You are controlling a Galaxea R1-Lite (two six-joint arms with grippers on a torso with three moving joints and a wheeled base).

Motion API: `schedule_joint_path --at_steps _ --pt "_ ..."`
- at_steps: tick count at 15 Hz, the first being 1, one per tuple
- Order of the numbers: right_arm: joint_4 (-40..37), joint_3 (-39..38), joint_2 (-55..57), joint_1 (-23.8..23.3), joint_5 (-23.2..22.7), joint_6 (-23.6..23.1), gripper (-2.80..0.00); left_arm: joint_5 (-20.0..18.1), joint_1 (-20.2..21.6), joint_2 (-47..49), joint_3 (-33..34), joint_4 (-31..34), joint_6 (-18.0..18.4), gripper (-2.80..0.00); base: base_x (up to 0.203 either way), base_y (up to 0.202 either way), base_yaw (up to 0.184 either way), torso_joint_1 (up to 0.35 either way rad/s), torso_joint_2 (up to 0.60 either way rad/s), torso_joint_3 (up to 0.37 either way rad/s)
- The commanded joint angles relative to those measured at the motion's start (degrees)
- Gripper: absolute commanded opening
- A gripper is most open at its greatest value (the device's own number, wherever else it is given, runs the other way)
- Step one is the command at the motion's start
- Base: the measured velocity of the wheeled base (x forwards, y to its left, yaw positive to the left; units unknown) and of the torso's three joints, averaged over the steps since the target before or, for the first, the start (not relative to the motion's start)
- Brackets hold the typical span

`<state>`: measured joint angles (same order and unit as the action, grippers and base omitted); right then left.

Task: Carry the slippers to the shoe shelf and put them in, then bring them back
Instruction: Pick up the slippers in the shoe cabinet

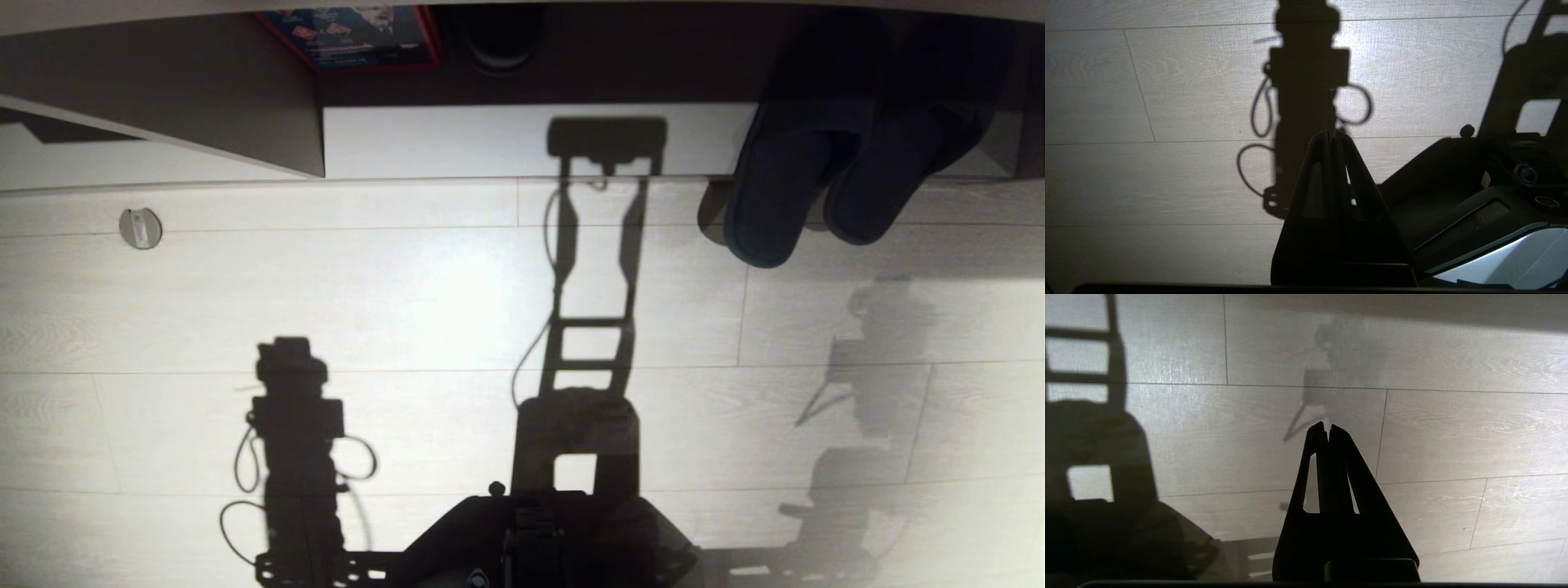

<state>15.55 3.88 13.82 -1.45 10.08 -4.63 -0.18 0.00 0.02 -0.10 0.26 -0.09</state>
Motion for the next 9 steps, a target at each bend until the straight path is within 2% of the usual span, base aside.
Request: schedule_joint_path --at_steps 1,3,4,7,9 --pt "0.6 -2.2 -2.7 0.3 0.0 0.0 -2.8 0.0 0.0 0.0 0.0 0.0 0.0 -2.8 0.0 0.0 0.0 0.0 0.0 0.0" --pt "1.6 -3.8 -5.3 1.0 -0.7 0.2 -2.8 0.0 0.0 0.0 0.0 0.0 0.0 -2.8 0.0 0.0 0.0 0.0 0.0 0.0" --pt "0.9 -3.8 -7.1 1.2 -2.7 0.3 -2.8 0.0 0.0 0.0 0.0 0.0 0.0 -2.8 0.0 0.0 0.0 0.0 0.0 0.0" --pt "-7.4 -3.8 -11.8 1.3 -9.2 0.1 -2.8 0.0 0.0 0.0 0.0 0.0 0.0 -2.8 0.0 0.0 0.0 0.0 0.0 0.0" --pt "-13.1 -3.8 -13.8 1.3 -11.0 1.0 -2.8 0.0 0.0 0.0 0.0 0.0 0.0 -2.8 0.0 0.0 0.0 0.0 0.0 0.0"
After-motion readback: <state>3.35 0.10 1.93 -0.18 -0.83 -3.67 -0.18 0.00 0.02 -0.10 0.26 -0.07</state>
